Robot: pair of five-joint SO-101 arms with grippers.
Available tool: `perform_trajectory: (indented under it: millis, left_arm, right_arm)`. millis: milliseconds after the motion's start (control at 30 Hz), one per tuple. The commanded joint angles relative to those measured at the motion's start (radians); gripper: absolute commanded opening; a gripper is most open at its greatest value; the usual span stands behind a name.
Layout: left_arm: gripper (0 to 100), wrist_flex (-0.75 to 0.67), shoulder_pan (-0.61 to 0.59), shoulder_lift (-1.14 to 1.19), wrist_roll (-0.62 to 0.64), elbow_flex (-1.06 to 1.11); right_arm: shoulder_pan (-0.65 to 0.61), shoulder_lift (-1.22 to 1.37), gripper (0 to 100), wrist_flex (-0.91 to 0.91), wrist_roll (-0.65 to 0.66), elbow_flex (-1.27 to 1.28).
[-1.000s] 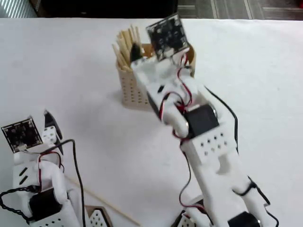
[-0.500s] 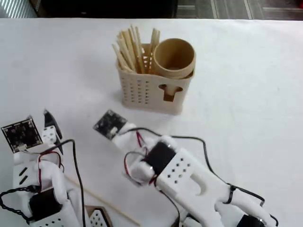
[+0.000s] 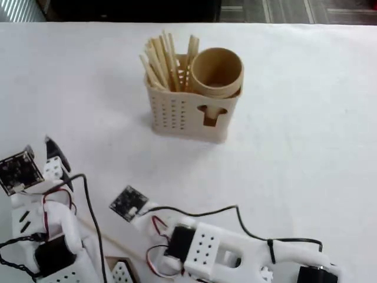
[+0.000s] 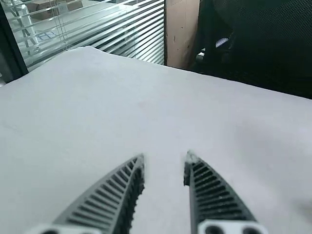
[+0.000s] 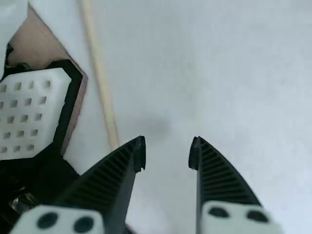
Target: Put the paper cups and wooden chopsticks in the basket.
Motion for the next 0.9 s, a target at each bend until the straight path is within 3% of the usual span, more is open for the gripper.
perform_trajectory:
  millis: [0,200,467,867]
  left_arm:
    - [15,-0.026,-0.012,-0.008,0.009,-0.006]
    - [15,-0.026,-0.012,-0.008,0.009,-0.006]
    - [15,-0.026,-0.012,-0.008,0.009,-0.006]
    - [15,-0.026,-0.012,-0.008,0.011,-0.006]
  right_arm:
    - [-0.015,-0.022,14.6,-0.065,-0.009,0.015]
    - [-0.093,-0.022,3.3,-0.07,-0.011,0.015]
    - [-0.171,-0.019,11.9,-0.099,-0.074,0.021]
    - [-0.166,-0.018,9.7,-0.222,-0.071,0.12]
